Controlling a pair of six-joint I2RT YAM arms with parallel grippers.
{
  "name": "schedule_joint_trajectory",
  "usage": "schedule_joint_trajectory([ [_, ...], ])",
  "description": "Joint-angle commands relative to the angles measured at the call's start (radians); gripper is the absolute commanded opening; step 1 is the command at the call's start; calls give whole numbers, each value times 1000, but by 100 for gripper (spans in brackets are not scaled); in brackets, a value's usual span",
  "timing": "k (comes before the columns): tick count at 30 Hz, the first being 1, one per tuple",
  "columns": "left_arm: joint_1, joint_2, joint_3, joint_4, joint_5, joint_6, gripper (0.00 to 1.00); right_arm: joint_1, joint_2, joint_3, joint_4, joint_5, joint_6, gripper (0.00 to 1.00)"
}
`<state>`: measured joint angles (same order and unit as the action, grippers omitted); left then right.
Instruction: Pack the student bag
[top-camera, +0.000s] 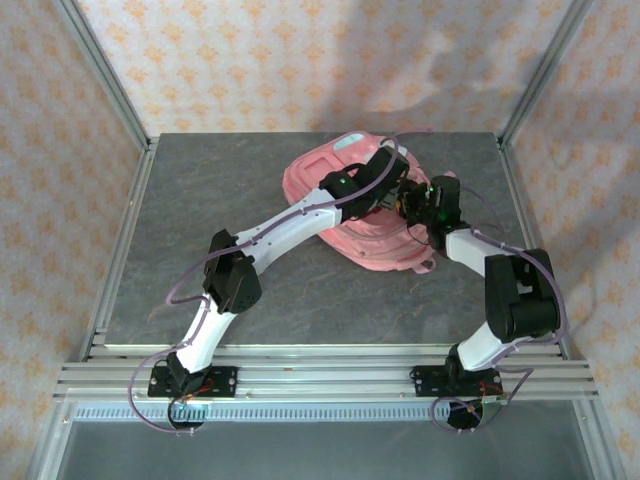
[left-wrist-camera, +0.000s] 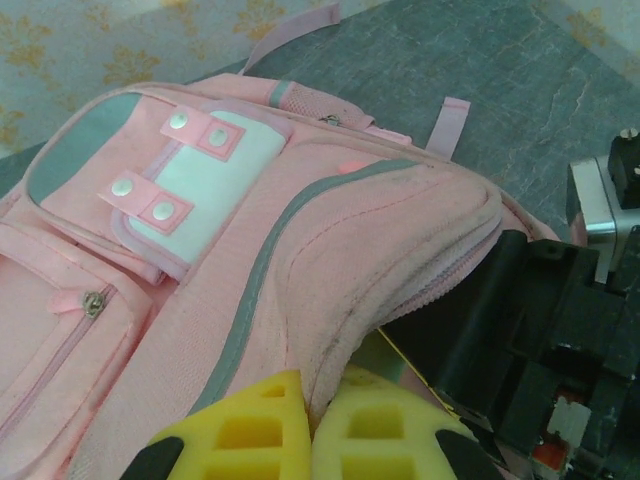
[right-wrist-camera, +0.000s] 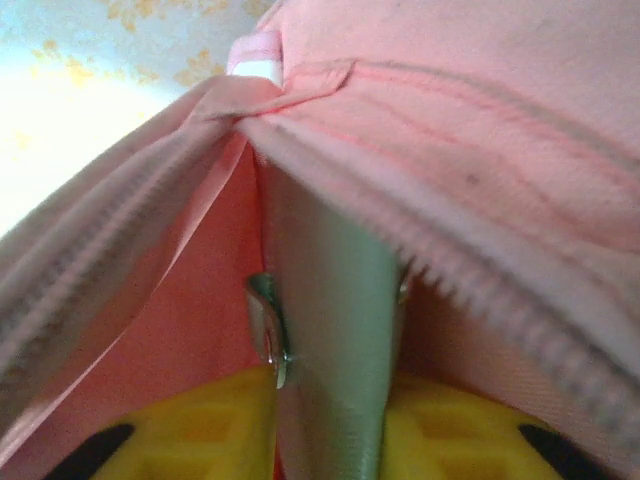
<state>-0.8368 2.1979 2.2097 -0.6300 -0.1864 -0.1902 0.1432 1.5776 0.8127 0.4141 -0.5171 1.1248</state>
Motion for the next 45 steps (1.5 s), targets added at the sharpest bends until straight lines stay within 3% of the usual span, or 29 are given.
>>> schedule_joint_trajectory([
  [1,-3,-12,58,57,10,-41,0,-19,-100,-26,-143,57,-114,39],
  [10,-3,3,-2,93,84,-92,0,-91,-433,-140,-401,109,-319,40],
  [11,-4,5,-11,95,105,-101,4,-91,-459,-147,-423,117,-334,40],
  [14,-8,-7,-64,109,154,-132,31,-91,-516,-177,-468,124,-369,40],
  [16,-6,-43,-139,139,164,-149,38,-86,-546,-201,-488,123,-386,39],
  [21,27,-239,-501,329,192,-211,50,-16,-603,-253,-535,141,-423,39],
  [25,117,-398,-777,484,254,-313,57,56,-623,-280,-534,148,-443,39],
  [29,202,-409,-872,535,331,-362,62,131,-637,-277,-516,177,-468,40],
  [33,232,-343,-833,530,376,-352,64,191,-608,-268,-491,175,-473,40],
  [37,236,-247,-748,501,378,-329,63,215,-576,-266,-481,203,-462,40],
  [41,239,-181,-690,480,405,-324,54,215,-564,-268,-480,232,-464,40],
  [42,239,-171,-684,479,407,-322,46,214,-557,-265,-480,245,-465,40],
  [44,240,-158,-676,469,405,-322,16,215,-536,-257,-489,292,-455,39],
  [45,240,-158,-677,469,409,-322,7,215,-522,-251,-489,305,-454,39],
])
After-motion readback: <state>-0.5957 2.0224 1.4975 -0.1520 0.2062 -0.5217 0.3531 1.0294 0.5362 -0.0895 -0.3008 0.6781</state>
